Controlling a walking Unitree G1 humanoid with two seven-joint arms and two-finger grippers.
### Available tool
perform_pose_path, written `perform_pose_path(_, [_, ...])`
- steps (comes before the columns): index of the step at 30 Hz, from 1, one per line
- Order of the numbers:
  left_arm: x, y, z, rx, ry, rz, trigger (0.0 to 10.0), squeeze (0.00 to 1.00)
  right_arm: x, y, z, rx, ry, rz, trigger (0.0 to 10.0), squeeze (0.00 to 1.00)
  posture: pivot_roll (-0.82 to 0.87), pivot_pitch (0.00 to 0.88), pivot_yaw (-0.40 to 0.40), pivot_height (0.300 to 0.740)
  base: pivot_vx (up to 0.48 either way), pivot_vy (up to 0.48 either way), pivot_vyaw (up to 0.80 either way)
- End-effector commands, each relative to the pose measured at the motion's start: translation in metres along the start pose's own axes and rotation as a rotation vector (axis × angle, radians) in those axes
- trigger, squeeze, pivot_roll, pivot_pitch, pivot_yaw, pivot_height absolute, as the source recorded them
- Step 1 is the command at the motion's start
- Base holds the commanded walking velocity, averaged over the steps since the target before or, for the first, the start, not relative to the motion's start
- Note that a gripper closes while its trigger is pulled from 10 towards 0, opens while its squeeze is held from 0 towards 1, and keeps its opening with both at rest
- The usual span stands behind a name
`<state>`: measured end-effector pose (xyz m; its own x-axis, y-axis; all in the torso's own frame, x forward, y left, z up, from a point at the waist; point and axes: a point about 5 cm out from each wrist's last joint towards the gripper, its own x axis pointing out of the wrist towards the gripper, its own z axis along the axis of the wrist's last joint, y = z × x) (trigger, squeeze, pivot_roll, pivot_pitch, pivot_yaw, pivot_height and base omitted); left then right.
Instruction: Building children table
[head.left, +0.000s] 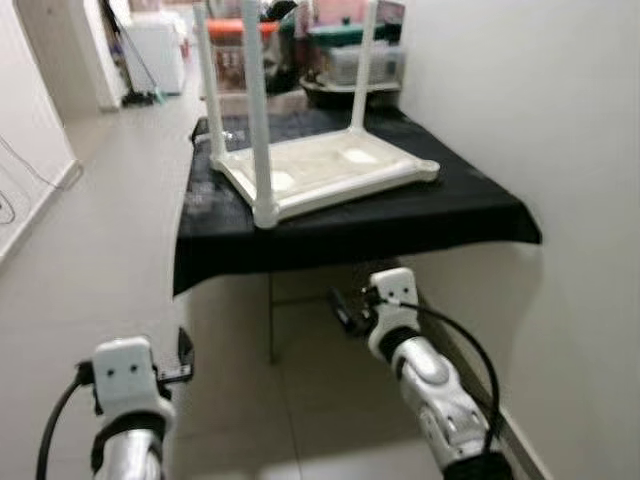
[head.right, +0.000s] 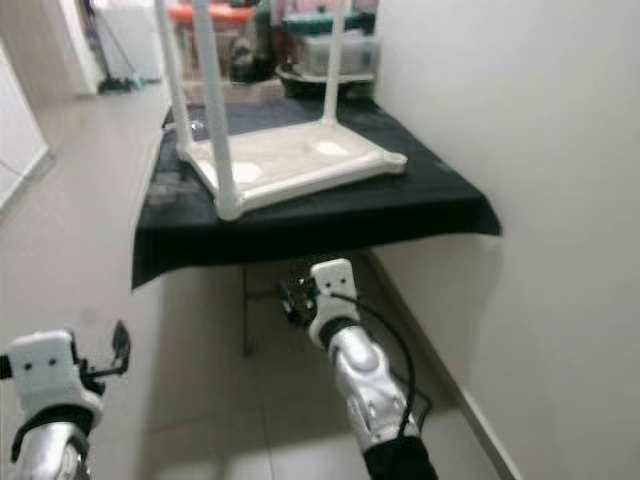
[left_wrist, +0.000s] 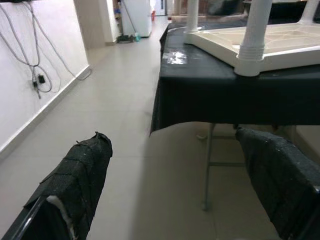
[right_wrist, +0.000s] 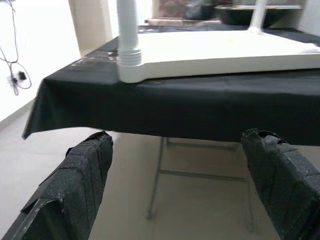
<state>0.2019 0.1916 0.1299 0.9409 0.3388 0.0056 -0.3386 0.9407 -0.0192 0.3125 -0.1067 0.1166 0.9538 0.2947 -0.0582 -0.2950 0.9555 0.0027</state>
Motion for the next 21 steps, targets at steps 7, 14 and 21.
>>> perform_pose_path(7, [-0.0011,-0.0021,0.0005,-0.007,0.008,-0.001,10.0,0.00,0.0003,0.0046,-0.0013,0.001,0.006,0.026,10.0,0.00,-0.04,0.017,-0.053,0.740,0.000,0.303,0.00])
perform_pose_path(14, [-0.0003,-0.0039,0.0013,-0.013,0.000,-0.009,10.0,0.00,0.0002,0.0049,-0.0024,0.006,0.008,0.025,10.0,0.00,-0.05,0.019,-0.036,0.740,0.000,0.000,0.00])
perform_pose_path(21, [0.0011,-0.0040,0.0016,0.002,0.012,-0.004,10.0,0.00,0.0019,0.0035,-0.0015,0.003,0.009,0.016,10.0,0.00,-0.04,0.019,-0.032,0.740,0.000,0.000,0.00])
